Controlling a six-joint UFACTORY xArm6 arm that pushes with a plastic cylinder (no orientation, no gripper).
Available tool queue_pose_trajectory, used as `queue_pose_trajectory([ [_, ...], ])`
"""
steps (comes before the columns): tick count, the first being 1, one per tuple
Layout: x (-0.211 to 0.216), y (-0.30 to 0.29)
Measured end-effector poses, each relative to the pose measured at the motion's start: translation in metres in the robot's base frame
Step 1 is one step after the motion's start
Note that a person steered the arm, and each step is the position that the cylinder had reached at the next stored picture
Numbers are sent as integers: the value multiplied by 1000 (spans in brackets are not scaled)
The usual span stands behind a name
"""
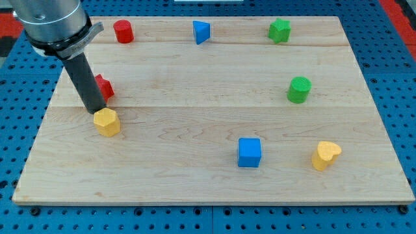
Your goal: Separate the red star and yellow hexagon
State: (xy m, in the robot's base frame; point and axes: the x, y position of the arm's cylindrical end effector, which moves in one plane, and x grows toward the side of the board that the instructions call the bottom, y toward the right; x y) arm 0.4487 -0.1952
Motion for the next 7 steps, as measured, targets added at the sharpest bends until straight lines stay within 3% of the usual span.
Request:
queue_pose_trajectory([
  [1, 9, 28],
  [3, 37, 18],
  [4, 37, 80],
  [5, 49, 100],
  [7, 55, 2],
])
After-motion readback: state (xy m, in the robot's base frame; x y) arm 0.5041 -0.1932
